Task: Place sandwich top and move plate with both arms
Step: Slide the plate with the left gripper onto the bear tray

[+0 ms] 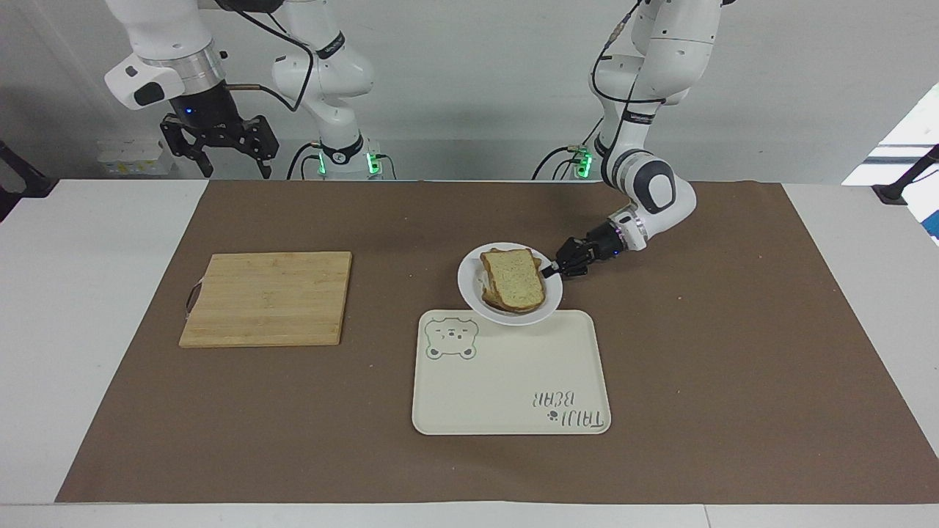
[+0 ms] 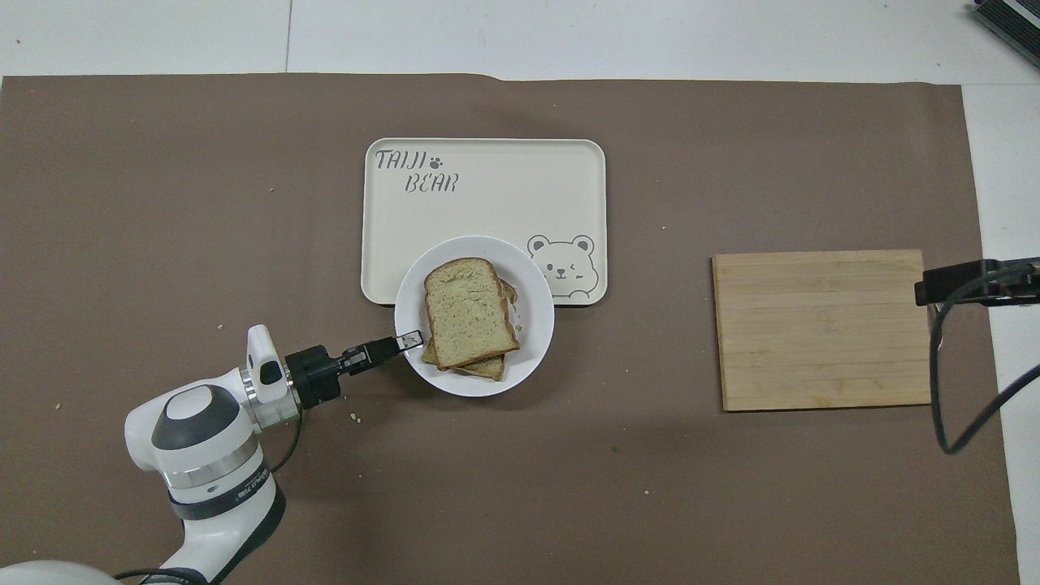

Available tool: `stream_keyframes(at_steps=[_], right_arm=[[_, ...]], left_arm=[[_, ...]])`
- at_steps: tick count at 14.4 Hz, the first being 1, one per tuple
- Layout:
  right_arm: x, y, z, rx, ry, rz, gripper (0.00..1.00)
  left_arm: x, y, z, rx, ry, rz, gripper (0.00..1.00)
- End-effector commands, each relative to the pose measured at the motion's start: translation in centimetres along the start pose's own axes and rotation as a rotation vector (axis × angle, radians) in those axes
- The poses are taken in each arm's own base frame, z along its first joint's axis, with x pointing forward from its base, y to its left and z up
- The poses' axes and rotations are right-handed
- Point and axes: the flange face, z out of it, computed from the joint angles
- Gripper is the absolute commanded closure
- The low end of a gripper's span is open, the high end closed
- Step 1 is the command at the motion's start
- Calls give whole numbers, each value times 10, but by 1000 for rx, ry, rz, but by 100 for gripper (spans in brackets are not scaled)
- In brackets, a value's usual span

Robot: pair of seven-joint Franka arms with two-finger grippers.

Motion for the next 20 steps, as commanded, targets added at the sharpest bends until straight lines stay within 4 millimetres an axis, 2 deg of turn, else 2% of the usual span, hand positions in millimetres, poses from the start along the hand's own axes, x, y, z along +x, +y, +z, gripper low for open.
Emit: stream_keyframes(at_steps=[1, 4, 8, 11, 14, 17, 18, 19, 20], right_arm=[[0, 4, 0, -3, 7, 11, 0], [0, 2, 0, -2, 5, 5, 0], [0, 1, 0, -1, 5, 5, 0], [4, 6, 1, 1, 20, 11, 0], [5, 11, 3, -5, 15, 20, 0], [6, 21, 5, -7, 10, 35, 0], [10, 23, 7, -8, 1, 28, 0], [15, 23, 3, -7, 6, 25, 0], [16, 22, 3, -8, 6, 23, 0]], left_arm=[[27, 5, 8, -6, 23, -18, 100], [76, 12, 16, 61, -7, -42, 100], [105, 13, 26, 136, -3, -26, 100], [116, 24, 50, 184, -2, -15, 100], [113, 17, 70, 222, -22, -36, 100], [111, 14, 75, 240, -21, -33, 100], [111, 15, 75, 241, -20, -34, 96], [113, 15, 73, 243, -28, -24, 73], [118, 20, 73, 249, -47, 9, 45]])
